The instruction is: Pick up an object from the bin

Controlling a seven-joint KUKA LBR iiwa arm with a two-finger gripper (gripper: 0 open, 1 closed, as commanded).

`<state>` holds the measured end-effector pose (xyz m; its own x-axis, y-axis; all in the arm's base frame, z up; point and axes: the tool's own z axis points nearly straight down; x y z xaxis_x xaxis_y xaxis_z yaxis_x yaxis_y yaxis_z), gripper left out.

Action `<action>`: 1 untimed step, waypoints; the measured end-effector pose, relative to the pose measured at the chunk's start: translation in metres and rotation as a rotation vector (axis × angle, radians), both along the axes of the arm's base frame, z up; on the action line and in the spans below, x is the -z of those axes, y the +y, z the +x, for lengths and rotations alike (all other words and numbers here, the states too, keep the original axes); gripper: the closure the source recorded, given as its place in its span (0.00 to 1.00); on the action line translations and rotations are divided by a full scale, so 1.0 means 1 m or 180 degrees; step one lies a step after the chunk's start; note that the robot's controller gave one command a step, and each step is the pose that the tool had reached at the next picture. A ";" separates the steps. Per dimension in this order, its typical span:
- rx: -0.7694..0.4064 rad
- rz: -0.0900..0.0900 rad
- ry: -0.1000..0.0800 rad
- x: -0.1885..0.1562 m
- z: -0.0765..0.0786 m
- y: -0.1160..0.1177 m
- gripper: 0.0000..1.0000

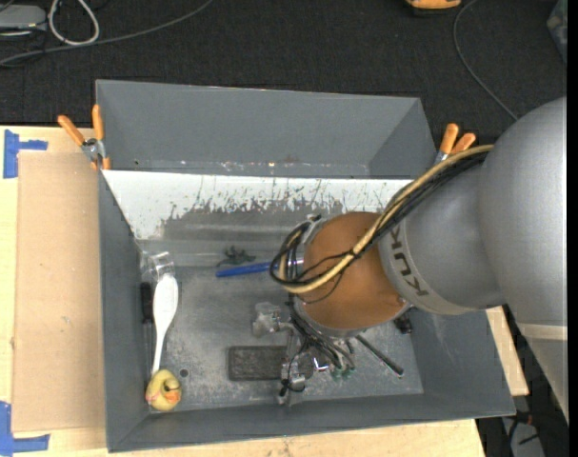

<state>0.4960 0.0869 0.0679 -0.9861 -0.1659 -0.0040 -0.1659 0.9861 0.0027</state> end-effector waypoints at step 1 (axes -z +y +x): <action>0.0003 -0.0004 0.0012 -0.001 0.003 -0.006 1.00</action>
Offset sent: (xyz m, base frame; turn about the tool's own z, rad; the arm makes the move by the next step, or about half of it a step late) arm 0.0000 0.0000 0.0000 0.0000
